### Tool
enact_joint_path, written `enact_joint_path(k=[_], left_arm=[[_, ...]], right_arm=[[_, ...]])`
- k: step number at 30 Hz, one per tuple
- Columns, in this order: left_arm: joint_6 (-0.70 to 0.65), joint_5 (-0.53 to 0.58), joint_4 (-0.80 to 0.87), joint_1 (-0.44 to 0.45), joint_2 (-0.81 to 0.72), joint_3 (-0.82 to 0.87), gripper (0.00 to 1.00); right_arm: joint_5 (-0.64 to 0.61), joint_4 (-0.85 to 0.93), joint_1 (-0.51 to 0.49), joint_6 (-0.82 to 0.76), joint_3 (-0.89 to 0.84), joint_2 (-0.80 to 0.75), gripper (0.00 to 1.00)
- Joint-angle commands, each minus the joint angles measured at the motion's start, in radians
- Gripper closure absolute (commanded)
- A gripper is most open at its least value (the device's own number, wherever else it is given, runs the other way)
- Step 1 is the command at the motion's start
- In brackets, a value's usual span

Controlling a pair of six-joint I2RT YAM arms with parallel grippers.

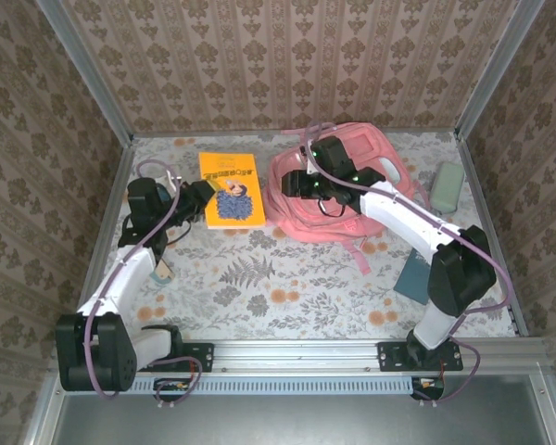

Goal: Pack the student bag

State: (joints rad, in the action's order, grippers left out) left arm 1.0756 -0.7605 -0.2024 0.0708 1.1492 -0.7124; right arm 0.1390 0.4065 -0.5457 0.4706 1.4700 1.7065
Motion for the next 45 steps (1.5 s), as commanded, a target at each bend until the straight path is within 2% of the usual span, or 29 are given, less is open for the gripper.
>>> enact_joint_path(k=[1, 8, 19, 22, 24, 26, 27, 39, 45], left_arm=[[-0.083, -0.003, 0.042, -0.014, -0.036, -0.037, 1.00], [-0.092, 0.001, 0.070, -0.018, -0.052, -0.030, 1.00], [-0.177, 0.047, 0.216, -0.040, -0.097, -0.071, 1.00], [-0.177, 0.043, 0.218, -0.043, -0.096, -0.070, 1.00], [-0.180, 0.043, 0.219, -0.045, -0.098, -0.068, 1.00], [-0.191, 0.040, 0.226, -0.049, -0.100, -0.068, 1.00], [-0.195, 0.038, 0.230, -0.051, -0.099, -0.068, 1.00], [-0.218, 0.036, 0.239, -0.080, -0.084, -0.062, 1.00], [-0.147, 0.047, 0.111, -0.065, -0.036, -0.016, 1.00]], right_arm=[[-0.210, 0.198, -0.003, -0.184, 0.093, 0.096, 0.48], [-0.354, 0.251, -0.008, -0.309, 0.201, 0.279, 0.46], [-0.420, 0.255, -0.041, -0.377, 0.273, 0.441, 0.40], [-0.438, 0.262, -0.053, -0.385, 0.277, 0.464, 0.50], [-0.427, 0.277, -0.055, -0.375, 0.279, 0.461, 0.70], [-0.404, 0.279, -0.062, -0.360, 0.269, 0.433, 0.94], [-0.397, 0.278, -0.067, -0.353, 0.265, 0.418, 1.00], [-0.229, 0.299, -0.088, -0.227, 0.332, 0.185, 1.00], [-0.109, 0.338, -0.080, -0.134, 0.405, 0.135, 1.00]])
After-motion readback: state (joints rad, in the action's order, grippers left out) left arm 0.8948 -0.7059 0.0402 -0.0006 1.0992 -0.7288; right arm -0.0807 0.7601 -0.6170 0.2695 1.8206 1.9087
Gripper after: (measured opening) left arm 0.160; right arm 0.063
